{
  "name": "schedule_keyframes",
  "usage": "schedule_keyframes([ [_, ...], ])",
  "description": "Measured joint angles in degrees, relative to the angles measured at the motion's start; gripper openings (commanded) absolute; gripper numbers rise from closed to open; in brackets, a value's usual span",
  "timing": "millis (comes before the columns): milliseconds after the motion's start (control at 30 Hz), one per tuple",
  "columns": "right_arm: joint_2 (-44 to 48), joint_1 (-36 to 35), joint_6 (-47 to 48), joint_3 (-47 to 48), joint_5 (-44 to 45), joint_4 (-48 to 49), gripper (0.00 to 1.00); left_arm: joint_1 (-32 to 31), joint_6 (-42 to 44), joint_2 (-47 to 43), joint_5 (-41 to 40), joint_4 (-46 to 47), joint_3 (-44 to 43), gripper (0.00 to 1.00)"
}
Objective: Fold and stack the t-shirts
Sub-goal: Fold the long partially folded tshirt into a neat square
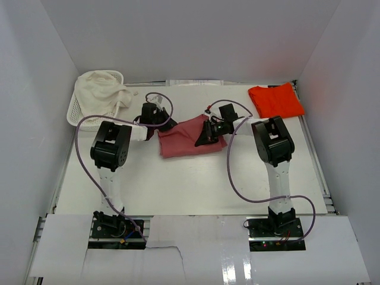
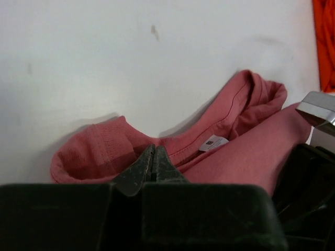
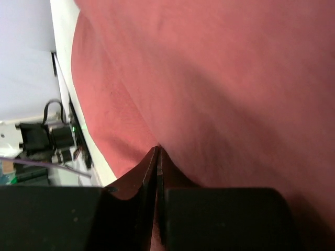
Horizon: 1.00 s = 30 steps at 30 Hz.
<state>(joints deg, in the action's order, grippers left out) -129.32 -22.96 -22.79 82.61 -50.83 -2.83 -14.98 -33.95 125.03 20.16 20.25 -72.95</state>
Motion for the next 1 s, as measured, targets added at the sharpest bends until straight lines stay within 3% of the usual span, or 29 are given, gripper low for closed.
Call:
schedule_keyframes([
  [367, 28.1, -6.4, -0.8, -39.2, 5.4, 3.1, 0.08, -6.6, 0.1, -34.9, -5.5, -6.9, 35.1, 0.03],
  [500, 39.6, -11.5, -4.7, -51.1, 7.4, 4.6, 0.08, -8.7, -0.3, -49.5, -7.1, -12.0, 42.8, 0.04],
  [633, 46.7, -15.5, -8.2, -55.2, 9.6, 4.4, 0.08, -9.0, -0.7, -60.2, -8.5, -17.1, 45.2, 0.04],
  [667, 48.0, -16.0, -8.7, -55.1, 10.2, 4.4, 0.09, -9.1, -0.8, -61.6, -8.8, -18.1, 45.2, 0.04],
  [733, 50.0, -16.4, -9.3, -54.5, 11.3, 4.3, 0.26, -9.1, -1.1, -63.4, -8.8, -20.0, 45.0, 0.07],
  [833, 51.8, -16.5, -8.9, -52.5, 13.2, 3.3, 0.36, -9.1, -1.6, -64.6, -7.4, -22.1, 44.6, 0.19],
  [900, 52.9, -16.5, -7.8, -50.3, 14.9, 1.1, 0.38, -9.1, -1.3, -64.8, -6.2, -23.4, 43.9, 0.39],
  [933, 53.7, -16.5, -6.7, -48.9, 16.3, -0.4, 0.4, -9.1, -0.9, -64.8, -5.7, -24.1, 43.3, 0.56],
  [1000, 55.4, -16.5, -4.0, -45.3, 19.6, -4.7, 0.43, -9.1, -0.3, -64.9, -4.8, -25.3, 42.2, 0.67],
])
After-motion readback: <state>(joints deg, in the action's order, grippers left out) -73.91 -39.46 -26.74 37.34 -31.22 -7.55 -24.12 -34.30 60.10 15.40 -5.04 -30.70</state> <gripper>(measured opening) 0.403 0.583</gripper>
